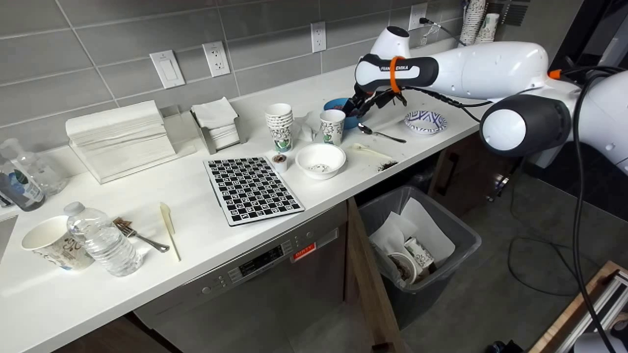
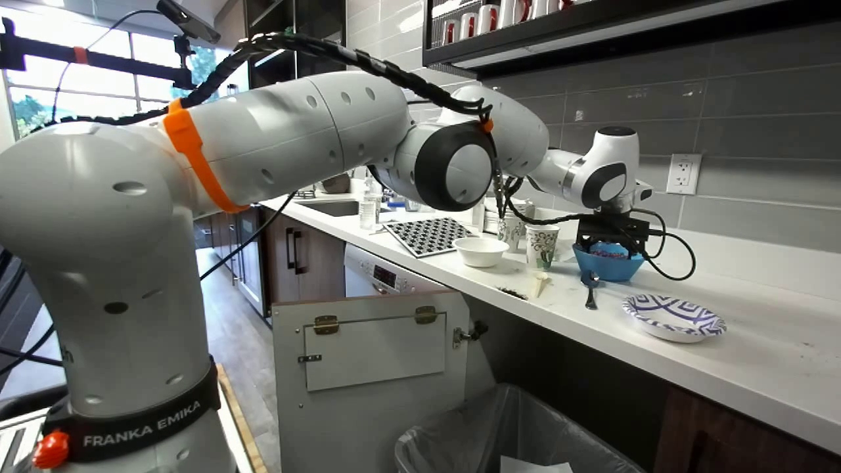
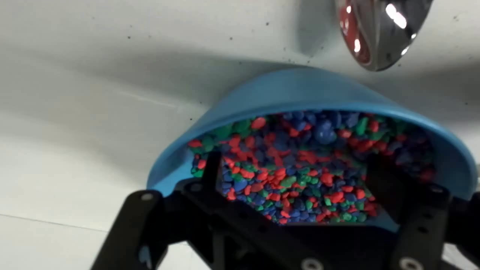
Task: Pick up some cereal from the blue bowl and place it on the silver spoon then pour the cereal from the spoon into the bin.
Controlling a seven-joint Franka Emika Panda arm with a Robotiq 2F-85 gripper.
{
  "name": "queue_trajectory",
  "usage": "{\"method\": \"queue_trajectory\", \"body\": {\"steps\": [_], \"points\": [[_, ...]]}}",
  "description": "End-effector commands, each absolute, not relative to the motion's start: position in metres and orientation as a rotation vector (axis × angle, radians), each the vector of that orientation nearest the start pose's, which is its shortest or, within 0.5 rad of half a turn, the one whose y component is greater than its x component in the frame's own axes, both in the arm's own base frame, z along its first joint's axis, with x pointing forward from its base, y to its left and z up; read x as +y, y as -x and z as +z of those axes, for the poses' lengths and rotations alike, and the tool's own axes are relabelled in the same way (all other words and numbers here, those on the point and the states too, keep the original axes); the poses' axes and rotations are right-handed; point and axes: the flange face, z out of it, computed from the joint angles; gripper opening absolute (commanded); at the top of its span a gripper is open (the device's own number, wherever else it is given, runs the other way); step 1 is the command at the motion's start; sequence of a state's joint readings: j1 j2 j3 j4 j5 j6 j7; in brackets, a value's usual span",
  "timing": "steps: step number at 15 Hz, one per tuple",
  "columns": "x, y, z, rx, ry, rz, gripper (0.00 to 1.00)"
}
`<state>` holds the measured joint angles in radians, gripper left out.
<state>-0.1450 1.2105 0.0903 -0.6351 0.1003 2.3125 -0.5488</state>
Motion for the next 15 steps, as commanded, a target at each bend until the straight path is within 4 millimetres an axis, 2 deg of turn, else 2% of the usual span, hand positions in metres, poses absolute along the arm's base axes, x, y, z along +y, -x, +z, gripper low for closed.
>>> {"method": "queue_trajectory", "body": {"steps": [1, 2, 3, 6, 11, 15], "points": [[-0.0890, -0.8395, 0.2778, -0.525, 3.012, -0.736, 0.71], [-0.0892, -0.8395, 0.2771, -0.522, 3.015, -0.735, 0.71], [-0.0894, -0.8395, 0.2768, -0.516, 3.014, -0.735, 0.64], [-0.0895, -0.8397, 0.2771, -0.510, 3.014, -0.740, 0.38], [-0.0900, -0.8397, 0.2774, -0.510, 3.017, -0.739, 0.00], [-0.0904, -0.8399, 0.2807, -0.507, 3.026, -0.745, 0.04]]}}
